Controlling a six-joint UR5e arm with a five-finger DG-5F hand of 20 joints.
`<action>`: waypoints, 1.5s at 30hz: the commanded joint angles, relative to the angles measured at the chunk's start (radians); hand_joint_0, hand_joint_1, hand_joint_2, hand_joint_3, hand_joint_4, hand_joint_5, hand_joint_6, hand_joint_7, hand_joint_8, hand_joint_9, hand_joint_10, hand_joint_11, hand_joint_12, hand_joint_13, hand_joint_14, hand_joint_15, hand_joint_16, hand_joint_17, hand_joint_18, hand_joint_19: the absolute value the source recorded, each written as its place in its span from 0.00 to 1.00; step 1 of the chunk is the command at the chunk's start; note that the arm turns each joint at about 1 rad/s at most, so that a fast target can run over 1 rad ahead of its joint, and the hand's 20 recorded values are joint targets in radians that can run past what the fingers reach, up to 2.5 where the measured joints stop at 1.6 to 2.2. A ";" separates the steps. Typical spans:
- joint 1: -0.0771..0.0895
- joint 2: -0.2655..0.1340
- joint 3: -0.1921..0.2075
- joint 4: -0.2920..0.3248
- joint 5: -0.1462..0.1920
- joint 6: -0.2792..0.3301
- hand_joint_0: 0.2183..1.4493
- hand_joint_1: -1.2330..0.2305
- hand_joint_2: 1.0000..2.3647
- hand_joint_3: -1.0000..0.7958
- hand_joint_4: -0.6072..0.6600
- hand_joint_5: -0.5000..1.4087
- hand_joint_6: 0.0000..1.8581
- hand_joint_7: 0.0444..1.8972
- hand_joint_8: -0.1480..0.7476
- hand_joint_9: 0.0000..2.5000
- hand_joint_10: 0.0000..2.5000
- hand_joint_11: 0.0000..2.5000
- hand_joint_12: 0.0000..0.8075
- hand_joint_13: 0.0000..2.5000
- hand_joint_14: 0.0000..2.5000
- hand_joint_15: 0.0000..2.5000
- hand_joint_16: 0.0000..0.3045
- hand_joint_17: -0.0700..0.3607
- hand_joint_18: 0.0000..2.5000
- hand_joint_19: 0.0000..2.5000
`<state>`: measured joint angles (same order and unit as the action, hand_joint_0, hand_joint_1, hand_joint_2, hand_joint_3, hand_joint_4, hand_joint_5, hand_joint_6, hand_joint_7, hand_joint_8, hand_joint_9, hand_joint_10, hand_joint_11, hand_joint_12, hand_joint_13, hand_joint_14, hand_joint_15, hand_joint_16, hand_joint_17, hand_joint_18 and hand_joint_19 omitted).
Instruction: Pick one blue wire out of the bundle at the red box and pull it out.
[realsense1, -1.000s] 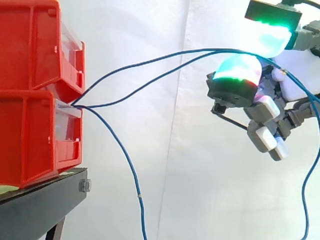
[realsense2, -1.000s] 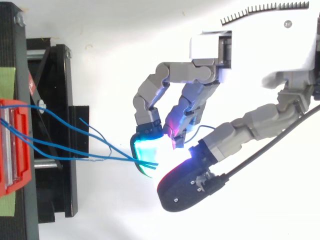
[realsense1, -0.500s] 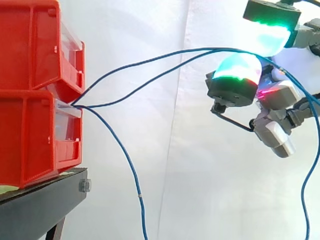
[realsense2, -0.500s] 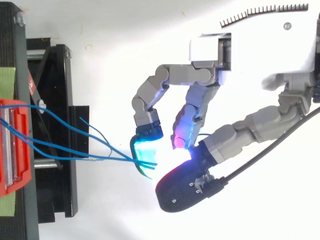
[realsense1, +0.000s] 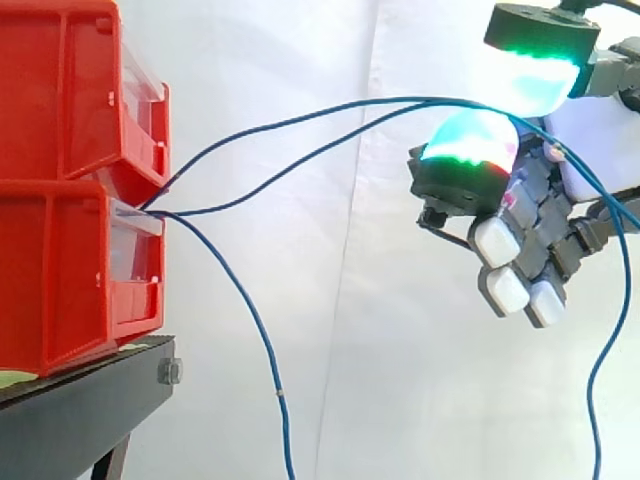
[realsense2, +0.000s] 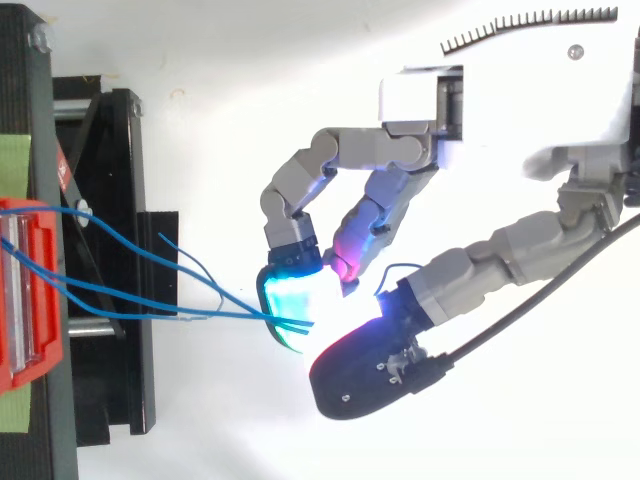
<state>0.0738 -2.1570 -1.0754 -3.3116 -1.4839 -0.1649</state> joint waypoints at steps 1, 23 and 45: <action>0.001 0.000 0.000 0.000 0.001 -0.005 0.27 0.33 0.00 0.48 0.47 0.22 0.47 0.59 0.48 0.36 0.00 0.02 0.57 0.30 0.00 0.11 0.22 0.51 0.28 0.15; 0.000 0.000 0.000 0.000 0.001 -0.019 0.27 0.36 0.00 0.47 0.50 0.22 0.47 0.60 0.46 0.38 0.00 0.05 0.59 0.26 0.00 0.11 0.22 0.52 0.23 0.12; 0.000 0.000 0.000 0.000 0.002 -0.018 0.38 0.23 0.00 0.28 0.56 0.18 0.52 0.55 0.50 0.36 0.00 0.20 0.52 0.26 0.01 0.13 0.17 0.43 0.24 0.13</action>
<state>0.0733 -2.1573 -1.0750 -3.3119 -1.4819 -0.1825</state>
